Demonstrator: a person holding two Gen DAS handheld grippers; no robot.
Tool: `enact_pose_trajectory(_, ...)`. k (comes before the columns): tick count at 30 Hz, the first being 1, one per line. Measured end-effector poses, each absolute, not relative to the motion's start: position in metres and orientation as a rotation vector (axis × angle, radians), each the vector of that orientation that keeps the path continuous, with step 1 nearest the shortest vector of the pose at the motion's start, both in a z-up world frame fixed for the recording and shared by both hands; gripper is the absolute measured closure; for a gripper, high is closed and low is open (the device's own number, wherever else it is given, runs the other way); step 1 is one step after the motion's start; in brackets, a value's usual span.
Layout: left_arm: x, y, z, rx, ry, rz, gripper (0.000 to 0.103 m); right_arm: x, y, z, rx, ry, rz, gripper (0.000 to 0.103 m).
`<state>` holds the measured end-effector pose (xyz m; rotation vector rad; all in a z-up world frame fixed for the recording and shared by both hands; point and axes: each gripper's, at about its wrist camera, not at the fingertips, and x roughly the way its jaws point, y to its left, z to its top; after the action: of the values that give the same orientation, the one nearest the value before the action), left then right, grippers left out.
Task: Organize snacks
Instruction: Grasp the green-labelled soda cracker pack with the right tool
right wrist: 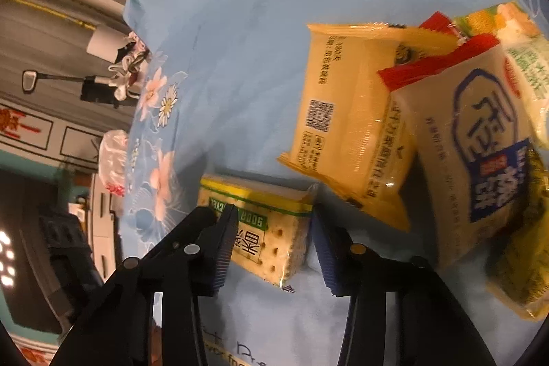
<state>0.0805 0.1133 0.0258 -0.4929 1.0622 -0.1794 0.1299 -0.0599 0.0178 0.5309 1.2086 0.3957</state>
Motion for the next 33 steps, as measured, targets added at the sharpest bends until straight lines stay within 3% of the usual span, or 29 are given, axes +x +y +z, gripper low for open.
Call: enact_pose_trajectory(33, 0.013, -0.012, 0.096, -0.325, 0.935, -0.450, 0.065, 0.027, -0.169, 0.099, 0.453, 0.906, 0.283, 0.056)
